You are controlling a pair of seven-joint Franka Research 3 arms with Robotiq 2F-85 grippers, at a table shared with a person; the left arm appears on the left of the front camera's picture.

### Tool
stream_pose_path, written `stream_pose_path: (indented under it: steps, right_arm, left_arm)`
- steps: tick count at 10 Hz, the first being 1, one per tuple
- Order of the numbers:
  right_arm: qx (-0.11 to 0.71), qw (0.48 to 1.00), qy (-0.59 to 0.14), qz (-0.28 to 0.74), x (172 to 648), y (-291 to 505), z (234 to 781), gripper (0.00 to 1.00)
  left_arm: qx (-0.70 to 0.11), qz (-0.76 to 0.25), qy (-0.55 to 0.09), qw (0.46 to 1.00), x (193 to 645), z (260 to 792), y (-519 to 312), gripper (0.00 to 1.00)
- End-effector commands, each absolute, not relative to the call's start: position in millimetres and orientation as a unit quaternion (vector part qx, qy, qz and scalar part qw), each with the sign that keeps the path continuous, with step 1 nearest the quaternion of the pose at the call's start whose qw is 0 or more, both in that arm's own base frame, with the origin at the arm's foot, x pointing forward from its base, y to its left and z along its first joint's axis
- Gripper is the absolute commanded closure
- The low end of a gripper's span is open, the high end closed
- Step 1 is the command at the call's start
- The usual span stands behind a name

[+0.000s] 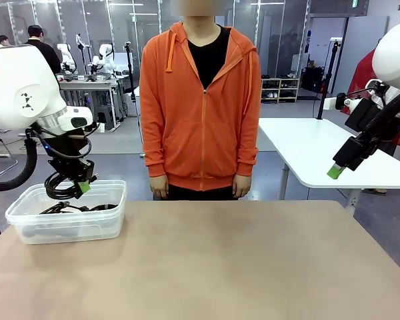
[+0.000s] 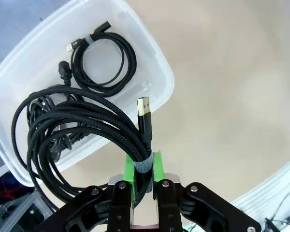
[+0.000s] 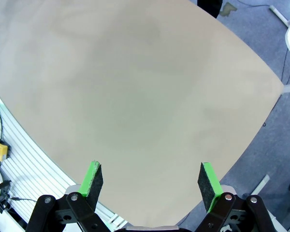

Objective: Organize and store the cables.
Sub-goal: Place the USB Extension Cable into the Organizing box.

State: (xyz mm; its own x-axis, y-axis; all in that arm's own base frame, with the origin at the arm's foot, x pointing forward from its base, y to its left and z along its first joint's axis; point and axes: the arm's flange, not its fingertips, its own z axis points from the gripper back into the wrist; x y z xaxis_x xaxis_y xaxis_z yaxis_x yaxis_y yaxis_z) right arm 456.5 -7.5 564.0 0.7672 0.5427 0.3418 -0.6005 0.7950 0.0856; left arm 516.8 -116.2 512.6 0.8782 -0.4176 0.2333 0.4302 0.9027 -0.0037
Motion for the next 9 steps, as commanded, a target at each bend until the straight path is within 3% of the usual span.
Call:
stream_pose_path:
  steps: [1,6,9]
  right_arm:
    - [0.091,0.936,-0.15,0.305,457,-8,564,0.0]
    - [0.091,0.936,-0.15,0.305,457,-8,564,0.0]
    - [0.091,0.936,-0.15,0.305,457,-8,564,0.0]
  left_arm:
    - [-0.042,-0.206,-0.128,0.969,517,522,-130,0.83]
    - [-0.03,-0.216,-0.115,0.969,517,513,-120,0.83]
    - [-0.071,-0.153,-0.096,0.981,581,500,-127,0.83]
